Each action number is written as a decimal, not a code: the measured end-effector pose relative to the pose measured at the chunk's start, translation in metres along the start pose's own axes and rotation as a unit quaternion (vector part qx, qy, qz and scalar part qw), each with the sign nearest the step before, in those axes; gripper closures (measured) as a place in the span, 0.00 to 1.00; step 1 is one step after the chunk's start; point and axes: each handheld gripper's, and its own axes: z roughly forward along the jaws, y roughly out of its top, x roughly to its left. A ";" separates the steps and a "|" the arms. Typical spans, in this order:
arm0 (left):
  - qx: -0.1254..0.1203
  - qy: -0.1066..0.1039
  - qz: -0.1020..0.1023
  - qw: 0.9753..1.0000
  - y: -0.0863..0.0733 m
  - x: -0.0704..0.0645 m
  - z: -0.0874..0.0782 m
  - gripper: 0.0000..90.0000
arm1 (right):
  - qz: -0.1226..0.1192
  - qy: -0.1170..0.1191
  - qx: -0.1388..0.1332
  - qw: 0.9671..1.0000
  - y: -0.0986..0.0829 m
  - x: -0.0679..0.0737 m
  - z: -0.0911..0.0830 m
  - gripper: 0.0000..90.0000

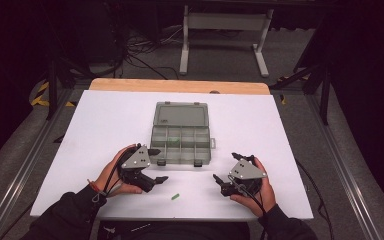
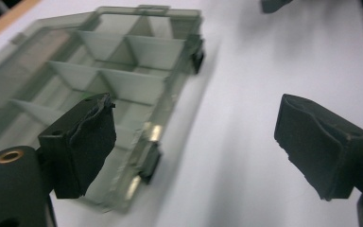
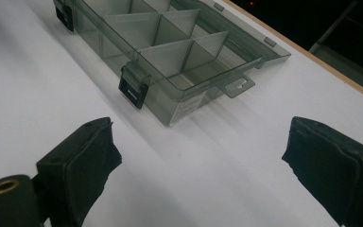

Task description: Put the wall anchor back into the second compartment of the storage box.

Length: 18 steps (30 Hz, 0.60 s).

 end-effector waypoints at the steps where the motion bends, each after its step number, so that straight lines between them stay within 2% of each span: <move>1: 0.004 -0.009 -0.002 1.000 0.000 -0.003 0.002 0.15 | 0.000 -0.001 0.001 1.000 -0.001 0.000 0.000 0.10; 4: 0.024 -0.041 0.004 0.999 0.000 -0.017 0.014 0.16 | 0.004 -0.001 0.000 1.000 -0.001 -0.002 0.000 0.10; 9: 0.041 -0.061 0.015 0.997 -0.001 -0.029 0.021 0.18 | -0.001 0.001 -0.003 1.000 0.001 -0.001 0.002 0.10; 13: 0.047 -0.077 0.012 0.996 -0.002 -0.034 0.026 0.19 | -0.007 0.005 -0.001 1.000 0.001 -0.001 0.004 0.10; 15: 0.050 -0.081 0.004 0.995 -0.002 -0.035 0.028 0.19 | -0.005 0.004 0.000 1.000 0.001 -0.001 0.004 0.10; 18: 0.057 -0.089 0.006 0.994 -0.004 -0.036 0.032 0.20 | -0.002 0.002 -0.001 1.000 0.001 -0.002 0.004 0.10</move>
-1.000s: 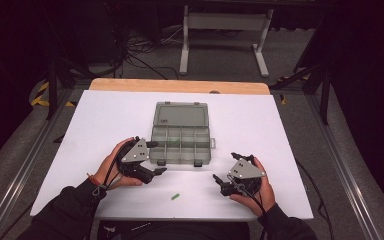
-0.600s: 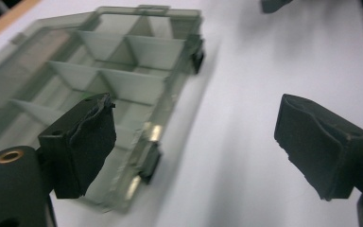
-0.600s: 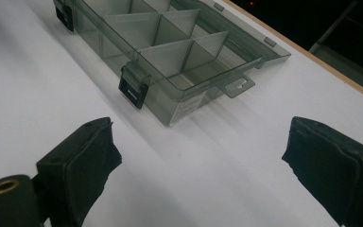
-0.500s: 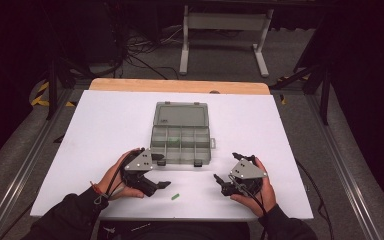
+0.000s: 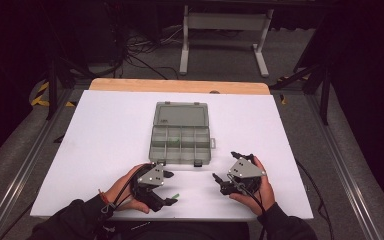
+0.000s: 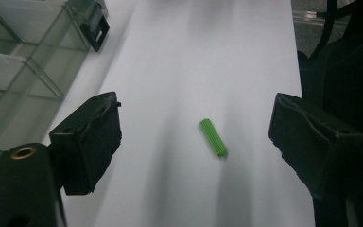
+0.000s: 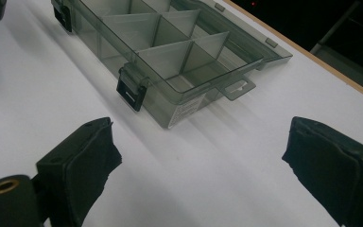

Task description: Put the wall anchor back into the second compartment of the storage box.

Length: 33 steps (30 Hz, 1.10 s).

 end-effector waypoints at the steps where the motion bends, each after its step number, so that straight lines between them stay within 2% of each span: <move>1: 0.000 0.000 0.000 1.000 0.000 0.000 0.000 0.21 | 0.000 0.000 0.000 1.000 0.000 0.000 0.000 0.10; 7: 0.023 -0.004 0.004 1.000 0.001 -0.001 0.012 0.26 | -0.002 0.000 0.002 1.000 -0.001 0.001 -0.002 0.10; 11: 0.034 -0.015 -0.001 0.999 -0.001 0.000 0.014 0.41 | -0.003 0.001 0.004 1.000 -0.002 0.002 -0.002 0.10; 12: 0.034 -0.015 -0.001 0.999 -0.001 0.000 0.014 0.46 | -0.003 0.001 0.004 1.000 -0.002 0.002 -0.002 0.10; 13: 0.039 -0.024 -0.003 0.999 -0.002 0.001 0.015 0.54 | -0.003 0.001 0.004 1.000 -0.002 0.002 -0.002 0.10; 15: 0.040 -0.023 -0.005 0.999 -0.003 0.000 0.015 0.58 | -0.003 0.001 0.004 1.000 -0.002 0.001 -0.002 0.10; 17: 0.041 -0.023 -0.006 0.999 -0.003 0.001 0.014 0.70 | -0.001 0.002 0.005 1.000 -0.002 0.001 -0.002 0.10; 21: 0.042 -0.025 -0.005 0.999 -0.004 0.002 0.013 0.80 | -0.004 0.003 0.006 1.000 -0.002 0.002 -0.001 0.10; 22: 0.046 -0.028 0.004 0.999 -0.003 0.001 0.013 0.82 | -0.004 0.004 0.006 1.000 -0.002 0.002 -0.001 0.10; 23: 0.046 -0.028 0.004 0.999 -0.003 0.001 0.013 0.85 | -0.004 0.004 0.006 1.000 -0.002 0.002 -0.001 0.10; 28: 0.048 -0.030 0.009 0.998 -0.002 0.000 0.013 0.92 | -0.006 0.007 0.007 1.000 -0.002 0.002 0.000 0.10; 33: 0.042 -0.032 0.015 0.999 -0.003 0.000 0.013 0.93 | -0.007 0.008 0.008 1.000 -0.002 0.002 0.000 0.10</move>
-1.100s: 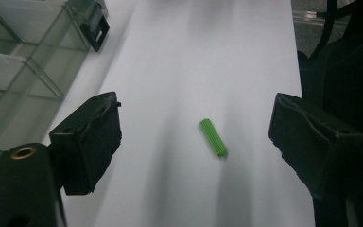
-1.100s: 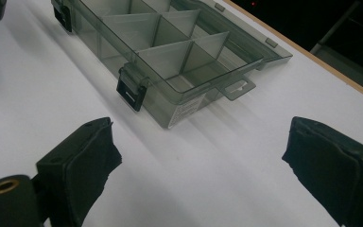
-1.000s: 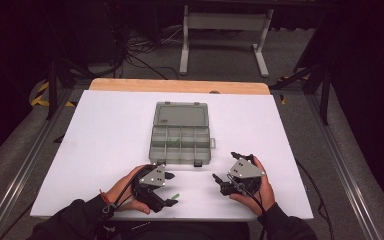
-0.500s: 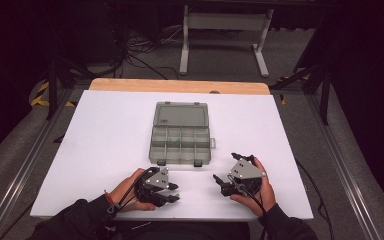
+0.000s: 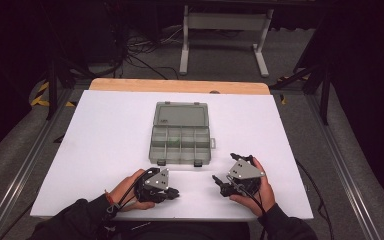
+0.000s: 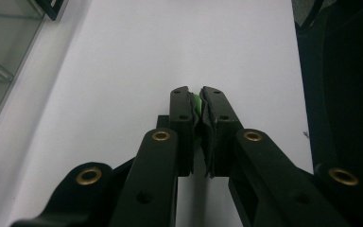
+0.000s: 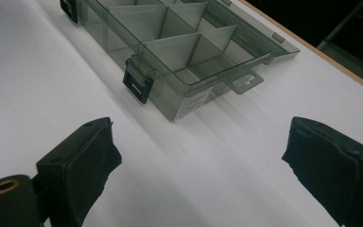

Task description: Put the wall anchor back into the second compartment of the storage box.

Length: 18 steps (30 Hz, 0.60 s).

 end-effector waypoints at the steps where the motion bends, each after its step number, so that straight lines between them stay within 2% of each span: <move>1: -0.001 0.001 0.000 1.000 0.000 0.000 0.000 0.93 | -0.002 0.000 0.000 1.000 0.000 0.000 0.000 0.10; 8: -0.006 0.002 0.004 1.000 0.000 0.000 0.001 0.93 | -0.001 0.002 -0.003 1.000 0.001 0.000 -0.001 0.10; 18: -0.003 0.023 0.016 1.000 0.004 0.000 0.000 0.93 | -0.002 0.004 -0.002 1.000 0.000 0.000 -0.001 0.10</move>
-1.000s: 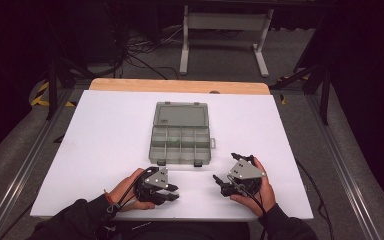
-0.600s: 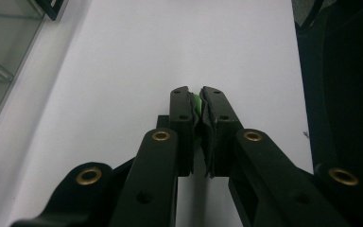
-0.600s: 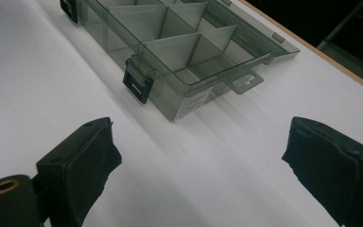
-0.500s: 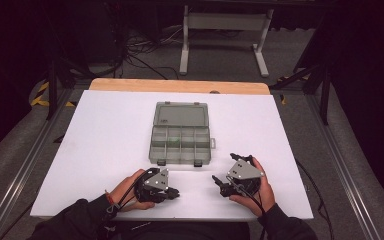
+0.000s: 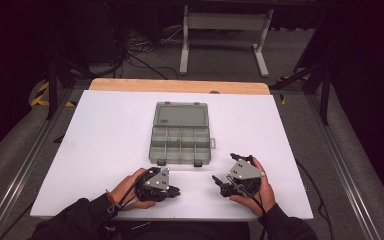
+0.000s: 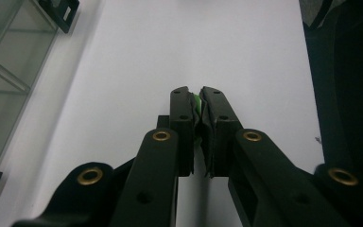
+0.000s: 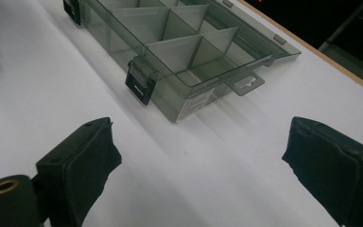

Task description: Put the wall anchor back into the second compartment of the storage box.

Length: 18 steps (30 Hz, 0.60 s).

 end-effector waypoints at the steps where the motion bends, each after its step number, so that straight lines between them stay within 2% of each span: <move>1: 0.000 0.001 0.000 1.000 0.000 0.000 0.000 0.93 | 0.000 0.000 0.000 1.000 0.000 0.000 0.000 0.10; 9: -0.008 0.012 0.003 1.000 0.002 0.004 -0.005 0.93 | 0.001 0.000 0.000 1.000 0.000 0.000 0.000 0.10; 11: -0.012 0.016 0.010 1.000 0.002 0.006 -0.007 0.93 | 0.001 0.000 0.000 1.000 0.000 0.000 0.001 0.10; 16: -0.018 0.020 0.008 1.000 0.002 0.008 -0.009 0.93 | 0.000 0.000 0.000 1.000 0.000 0.000 0.001 0.10; 18: -0.018 0.028 0.009 0.999 0.002 0.010 -0.011 0.93 | 0.001 0.000 0.000 1.000 0.000 0.000 0.001 0.10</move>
